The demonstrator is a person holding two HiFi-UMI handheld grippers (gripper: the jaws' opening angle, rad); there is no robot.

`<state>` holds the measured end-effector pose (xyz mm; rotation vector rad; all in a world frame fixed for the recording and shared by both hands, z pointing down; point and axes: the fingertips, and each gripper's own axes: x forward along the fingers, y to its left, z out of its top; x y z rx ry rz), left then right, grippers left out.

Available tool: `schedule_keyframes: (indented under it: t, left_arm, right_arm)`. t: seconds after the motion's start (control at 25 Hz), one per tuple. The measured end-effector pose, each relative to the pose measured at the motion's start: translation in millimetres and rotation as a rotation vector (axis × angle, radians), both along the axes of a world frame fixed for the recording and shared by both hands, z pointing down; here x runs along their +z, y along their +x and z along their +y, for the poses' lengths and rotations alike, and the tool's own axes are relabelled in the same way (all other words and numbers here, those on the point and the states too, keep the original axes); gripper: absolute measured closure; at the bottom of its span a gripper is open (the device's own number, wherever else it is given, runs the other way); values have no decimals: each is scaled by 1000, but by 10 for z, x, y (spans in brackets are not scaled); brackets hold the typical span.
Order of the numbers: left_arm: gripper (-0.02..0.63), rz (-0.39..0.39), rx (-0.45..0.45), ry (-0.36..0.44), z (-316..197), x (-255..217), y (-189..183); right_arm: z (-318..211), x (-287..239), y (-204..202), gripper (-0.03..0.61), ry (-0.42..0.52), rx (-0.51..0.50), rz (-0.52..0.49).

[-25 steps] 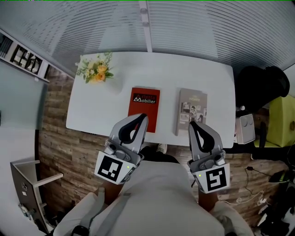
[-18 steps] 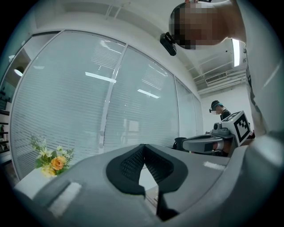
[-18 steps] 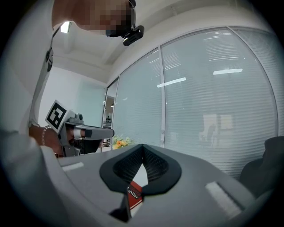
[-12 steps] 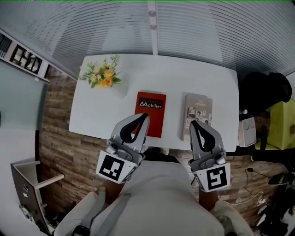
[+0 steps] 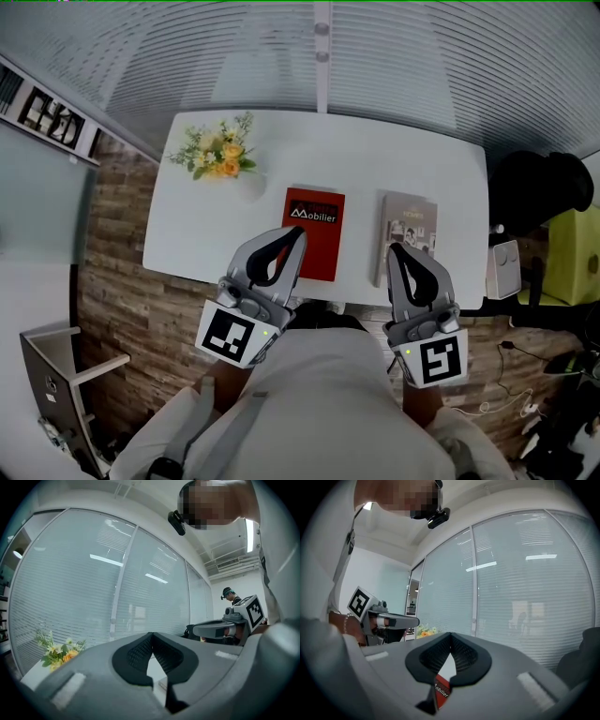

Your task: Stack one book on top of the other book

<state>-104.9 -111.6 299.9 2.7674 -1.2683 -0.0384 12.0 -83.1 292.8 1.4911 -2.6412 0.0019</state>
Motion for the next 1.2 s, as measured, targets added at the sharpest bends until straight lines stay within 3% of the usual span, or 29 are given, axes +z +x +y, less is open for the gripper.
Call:
schedule_keyframes:
  t: [0.68, 1.2]
  left_arm:
    - [609, -25, 7, -126, 40, 578, -98]
    - [609, -102, -40, -280, -6, 1583, -364]
  right_arm:
    - [40, 610, -51, 564, -113, -10, 33]
    - [-13, 1473, -112, 543, -229, 0, 40]
